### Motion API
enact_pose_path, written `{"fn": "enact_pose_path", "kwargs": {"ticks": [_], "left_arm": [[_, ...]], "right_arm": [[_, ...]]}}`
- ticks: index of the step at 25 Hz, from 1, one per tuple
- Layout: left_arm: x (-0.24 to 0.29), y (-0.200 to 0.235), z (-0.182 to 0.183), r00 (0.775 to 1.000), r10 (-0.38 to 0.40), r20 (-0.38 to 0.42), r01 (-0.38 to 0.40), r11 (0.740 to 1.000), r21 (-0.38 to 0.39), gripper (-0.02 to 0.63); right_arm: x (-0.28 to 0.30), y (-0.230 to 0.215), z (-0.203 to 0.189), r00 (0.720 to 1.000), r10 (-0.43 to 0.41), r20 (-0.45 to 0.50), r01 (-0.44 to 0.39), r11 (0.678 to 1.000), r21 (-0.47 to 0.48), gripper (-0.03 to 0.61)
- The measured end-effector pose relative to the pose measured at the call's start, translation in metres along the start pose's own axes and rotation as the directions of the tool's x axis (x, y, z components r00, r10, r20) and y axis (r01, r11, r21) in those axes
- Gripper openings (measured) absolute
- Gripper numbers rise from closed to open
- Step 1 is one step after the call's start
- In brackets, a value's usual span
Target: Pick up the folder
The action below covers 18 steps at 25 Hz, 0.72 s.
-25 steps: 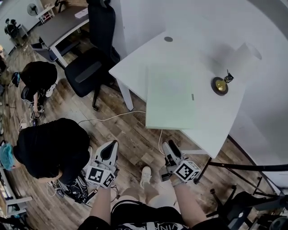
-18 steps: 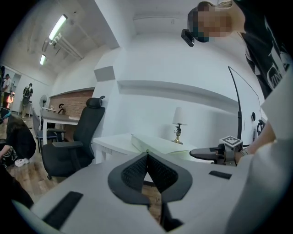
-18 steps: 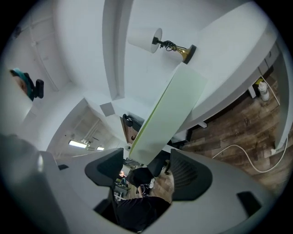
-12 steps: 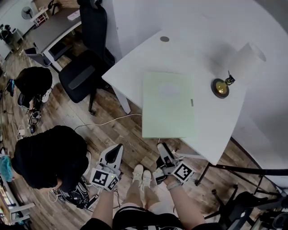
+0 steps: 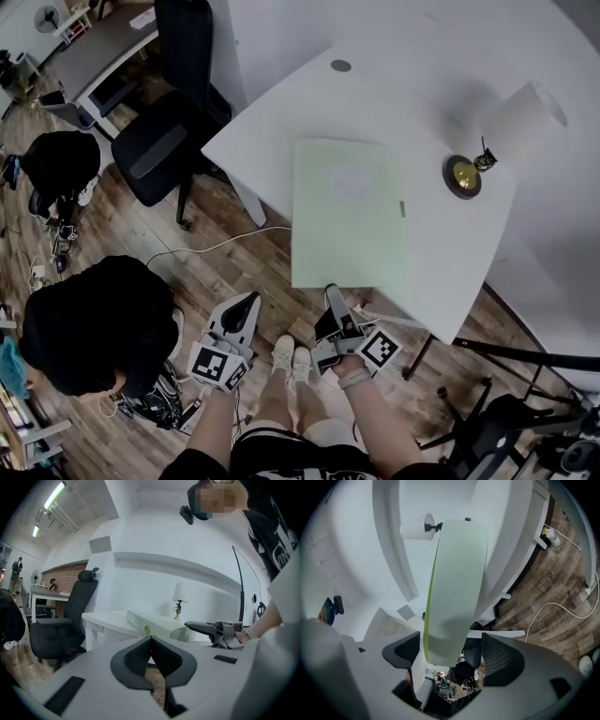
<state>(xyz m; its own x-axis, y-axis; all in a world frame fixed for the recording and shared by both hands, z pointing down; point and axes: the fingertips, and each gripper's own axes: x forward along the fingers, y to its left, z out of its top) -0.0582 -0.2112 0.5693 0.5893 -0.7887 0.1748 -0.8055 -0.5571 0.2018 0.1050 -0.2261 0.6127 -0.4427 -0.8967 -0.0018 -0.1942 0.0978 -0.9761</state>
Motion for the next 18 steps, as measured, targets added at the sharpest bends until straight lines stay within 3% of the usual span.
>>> {"fn": "enact_pose_path", "kwargs": {"ticks": [18], "left_arm": [[0.022, 0.009, -0.008, 1.000, -0.015, -0.015, 0.015, 1.000, -0.006, 0.014]], "right_arm": [[0.037, -0.004, 0.013, 0.998, 0.019, 0.059, -0.022, 0.998, 0.058, 0.374]]}}
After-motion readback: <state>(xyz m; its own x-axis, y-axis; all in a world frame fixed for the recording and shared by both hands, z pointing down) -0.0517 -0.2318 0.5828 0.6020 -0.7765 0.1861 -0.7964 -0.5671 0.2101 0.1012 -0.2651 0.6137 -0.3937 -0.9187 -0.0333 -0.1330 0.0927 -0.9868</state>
